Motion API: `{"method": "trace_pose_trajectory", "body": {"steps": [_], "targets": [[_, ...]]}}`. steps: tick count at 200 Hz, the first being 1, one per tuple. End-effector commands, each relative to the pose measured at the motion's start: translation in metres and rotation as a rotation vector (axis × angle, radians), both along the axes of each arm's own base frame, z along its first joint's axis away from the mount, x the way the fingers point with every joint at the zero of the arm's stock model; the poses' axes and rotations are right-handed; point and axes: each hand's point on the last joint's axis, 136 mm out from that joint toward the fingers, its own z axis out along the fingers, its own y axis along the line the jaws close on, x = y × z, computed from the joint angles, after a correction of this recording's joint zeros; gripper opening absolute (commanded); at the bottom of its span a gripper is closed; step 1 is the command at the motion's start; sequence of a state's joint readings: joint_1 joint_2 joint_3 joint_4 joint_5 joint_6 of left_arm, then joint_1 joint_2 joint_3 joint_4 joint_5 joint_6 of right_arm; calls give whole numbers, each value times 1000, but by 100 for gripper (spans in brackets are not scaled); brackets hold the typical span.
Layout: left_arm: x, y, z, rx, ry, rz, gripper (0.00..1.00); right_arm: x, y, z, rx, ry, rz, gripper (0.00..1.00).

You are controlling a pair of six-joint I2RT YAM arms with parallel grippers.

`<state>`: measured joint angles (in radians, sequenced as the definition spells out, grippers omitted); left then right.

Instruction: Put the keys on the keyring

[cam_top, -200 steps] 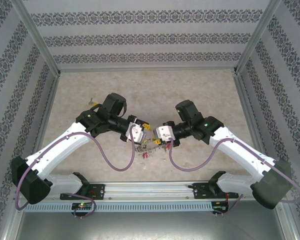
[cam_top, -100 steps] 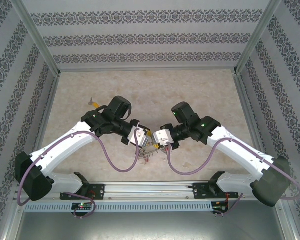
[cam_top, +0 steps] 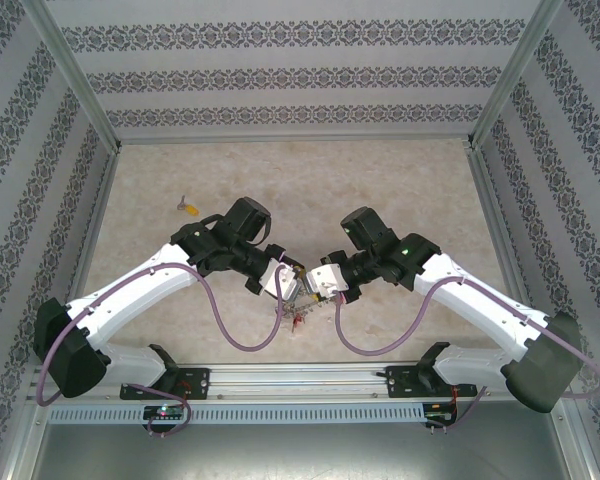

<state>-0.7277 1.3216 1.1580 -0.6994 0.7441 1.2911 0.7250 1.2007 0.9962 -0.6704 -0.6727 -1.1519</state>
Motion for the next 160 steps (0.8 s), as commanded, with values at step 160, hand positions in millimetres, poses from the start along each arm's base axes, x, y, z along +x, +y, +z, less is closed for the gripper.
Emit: {"method": "trace_pose_trajectory", "body": {"steps": [160], "targets": [[16,-9,14,-78,-87,48,18,-7,13,27,105,-54,48,0]]}}
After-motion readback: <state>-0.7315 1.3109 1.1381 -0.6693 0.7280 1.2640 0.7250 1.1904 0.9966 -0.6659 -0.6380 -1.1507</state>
